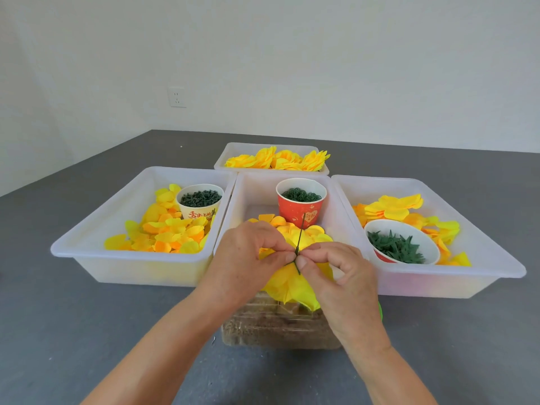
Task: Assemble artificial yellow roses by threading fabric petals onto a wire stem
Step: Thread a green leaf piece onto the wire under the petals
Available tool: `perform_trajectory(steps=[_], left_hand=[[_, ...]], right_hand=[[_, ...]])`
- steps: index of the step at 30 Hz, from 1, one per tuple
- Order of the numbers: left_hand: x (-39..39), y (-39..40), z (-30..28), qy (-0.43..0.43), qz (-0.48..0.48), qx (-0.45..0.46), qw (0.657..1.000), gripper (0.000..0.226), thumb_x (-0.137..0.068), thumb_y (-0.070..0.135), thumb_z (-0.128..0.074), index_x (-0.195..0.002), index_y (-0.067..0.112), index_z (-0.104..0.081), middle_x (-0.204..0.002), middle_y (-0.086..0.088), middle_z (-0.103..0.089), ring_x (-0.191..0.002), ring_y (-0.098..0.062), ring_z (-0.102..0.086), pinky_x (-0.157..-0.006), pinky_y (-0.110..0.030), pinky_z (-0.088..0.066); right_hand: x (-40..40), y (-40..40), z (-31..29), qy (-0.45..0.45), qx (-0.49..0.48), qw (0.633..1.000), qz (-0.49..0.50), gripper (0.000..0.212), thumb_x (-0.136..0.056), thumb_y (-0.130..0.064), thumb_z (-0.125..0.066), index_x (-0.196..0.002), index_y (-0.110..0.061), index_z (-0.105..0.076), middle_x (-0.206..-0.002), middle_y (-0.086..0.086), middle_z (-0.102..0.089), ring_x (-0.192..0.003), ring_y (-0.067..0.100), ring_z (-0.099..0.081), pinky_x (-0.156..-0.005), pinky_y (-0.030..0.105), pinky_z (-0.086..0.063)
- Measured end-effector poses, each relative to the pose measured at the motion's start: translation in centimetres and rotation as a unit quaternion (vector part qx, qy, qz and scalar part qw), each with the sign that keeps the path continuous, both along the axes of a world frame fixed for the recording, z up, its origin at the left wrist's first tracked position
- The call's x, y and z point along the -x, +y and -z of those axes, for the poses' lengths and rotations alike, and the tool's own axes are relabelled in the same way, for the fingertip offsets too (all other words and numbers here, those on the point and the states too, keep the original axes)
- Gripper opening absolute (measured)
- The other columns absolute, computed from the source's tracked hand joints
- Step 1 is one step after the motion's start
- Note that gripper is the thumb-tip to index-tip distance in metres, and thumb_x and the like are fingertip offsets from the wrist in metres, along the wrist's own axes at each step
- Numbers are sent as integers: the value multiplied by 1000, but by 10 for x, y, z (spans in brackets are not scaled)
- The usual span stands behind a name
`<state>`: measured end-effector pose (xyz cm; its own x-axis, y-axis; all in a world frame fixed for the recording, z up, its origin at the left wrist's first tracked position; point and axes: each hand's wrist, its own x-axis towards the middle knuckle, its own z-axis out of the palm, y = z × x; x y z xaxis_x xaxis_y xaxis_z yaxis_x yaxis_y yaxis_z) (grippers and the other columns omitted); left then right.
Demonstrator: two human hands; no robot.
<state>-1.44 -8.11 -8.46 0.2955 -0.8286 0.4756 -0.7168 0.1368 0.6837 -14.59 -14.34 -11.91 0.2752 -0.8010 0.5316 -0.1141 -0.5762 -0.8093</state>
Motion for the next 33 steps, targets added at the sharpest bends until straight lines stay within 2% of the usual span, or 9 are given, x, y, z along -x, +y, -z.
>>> perform_trajectory(steps=[3,6,9,16,21,24,28,30,33], left_hand=[[1,1,1,-70,-1,14,997,5,-75,10,-75,-73,15,-74,-79,10,-68,-86,-12,-58,-74,-18,-42],[2,2,2,-111,2,36,993,5,-75,13,-72,-71,14,-72,-79,8,-68,-85,-20,-59,-77,-42,-47],[3,1,5,-124,0,59,991,9,-73,16,-66,-69,11,-71,-76,6,-68,-83,-22,-60,-75,-46,-49],[3,-3,15,-77,0,83,994,10,-74,15,-66,-68,9,-70,-72,2,-65,-76,-22,-58,-70,-44,-49],[5,-3,18,-43,-3,89,995,11,-75,16,-65,-68,9,-70,-70,4,-62,-73,-14,-55,-69,-41,-48],[5,-2,21,-21,-15,84,996,11,-76,18,-66,-71,10,-72,-71,6,-62,-73,-8,-55,-69,-33,-48],[6,0,26,26,-21,89,995,7,-79,9,-72,-80,15,-76,-77,11,-66,-75,-5,-60,-67,-18,-47],[9,3,28,45,-21,97,994,8,-79,18,-70,-84,17,-77,-83,13,-68,-80,-2,-62,-71,-13,-47],[15,9,31,71,9,83,994,26,-75,38,-65,-97,27,-74,-97,20,-67,-93,4,-61,-81,-8,-44]], right_hand=[[1,0,1,7,45,999,5,24,-71,-11,-78,-69,-33,-67,-77,-16,-66,-93,6,-55,-83,20,-42],[-1,-2,1,26,110,993,17,6,-71,-19,-72,-68,-24,-69,-76,-14,-63,-90,9,-53,-80,15,-39],[-1,-5,2,30,120,992,10,5,-71,-18,-70,-66,-16,-68,-75,-12,-62,-89,12,-53,-79,16,-39],[-1,-11,8,26,114,993,-24,9,-74,-18,-69,-66,-14,-66,-76,-11,-61,-88,16,-55,-79,22,-41],[-4,-14,11,12,116,993,-28,9,-75,-16,-68,-67,-12,-66,-76,-7,-62,-87,17,-56,-78,26,-44],[-3,-11,12,11,116,993,-23,8,-75,-17,-68,-68,-14,-66,-77,-11,-61,-86,13,-55,-78,26,-44],[0,-9,9,15,88,995,-35,10,-78,-18,-72,-72,-25,-68,-80,-16,-61,-85,7,-56,-76,17,-44],[2,-9,7,-4,40,997,-68,14,-78,-13,-73,-76,-27,-69,-83,-11,-63,-85,8,-60,-75,14,-46],[3,-9,5,-12,-2,995,-102,11,-78,-17,-71,-85,-25,-71,-93,-10,-64,-92,4,-60,-78,12,-46]])
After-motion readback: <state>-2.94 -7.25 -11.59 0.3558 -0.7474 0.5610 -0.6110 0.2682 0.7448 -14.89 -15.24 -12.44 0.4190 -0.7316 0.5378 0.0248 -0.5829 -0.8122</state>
